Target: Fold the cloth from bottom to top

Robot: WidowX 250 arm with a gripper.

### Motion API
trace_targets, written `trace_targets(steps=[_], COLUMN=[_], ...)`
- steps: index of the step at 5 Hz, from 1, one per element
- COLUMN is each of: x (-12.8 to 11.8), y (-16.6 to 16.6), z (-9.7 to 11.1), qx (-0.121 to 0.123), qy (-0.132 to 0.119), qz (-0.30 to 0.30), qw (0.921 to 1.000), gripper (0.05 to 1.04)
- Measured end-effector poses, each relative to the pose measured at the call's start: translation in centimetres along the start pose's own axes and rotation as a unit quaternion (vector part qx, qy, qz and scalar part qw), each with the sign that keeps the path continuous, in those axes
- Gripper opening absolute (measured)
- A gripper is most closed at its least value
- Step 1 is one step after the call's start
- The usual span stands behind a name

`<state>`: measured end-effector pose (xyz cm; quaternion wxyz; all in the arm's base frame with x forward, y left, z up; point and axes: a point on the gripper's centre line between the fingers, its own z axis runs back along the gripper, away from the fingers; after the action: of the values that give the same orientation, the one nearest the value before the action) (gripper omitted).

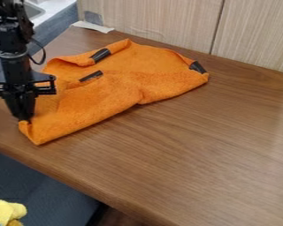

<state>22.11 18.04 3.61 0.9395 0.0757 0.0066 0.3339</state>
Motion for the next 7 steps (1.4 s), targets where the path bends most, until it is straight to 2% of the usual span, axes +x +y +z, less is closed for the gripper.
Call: trace_targets(steps=[1,2,3,4,5,6,7], x=[-0.7,-1.2,-0.3,1.1,2.6,3.6,4.2], y=[0.5,0.2,-1.5,-4.8,-8.4,-12.2,-14.5], z=[1.7,2.5,5.6,8.6,9.1,8.7,7.8], qx=[-0.001,-0.012,-0.049,-0.075,-0.097,-0.109,-0.112], qy=[-0.011,-0.001,-0.032,-0.051,-0.042,-0.031,-0.042], qz=[0.007,0.015,0.011,0.023,0.026,0.024,0.036], qw=[0.9999,0.9998,0.9983,0.9956,0.994,0.9933,0.9921], gripper=[0.079,0.069,0.069,0.069,0.069,0.068,0.068])
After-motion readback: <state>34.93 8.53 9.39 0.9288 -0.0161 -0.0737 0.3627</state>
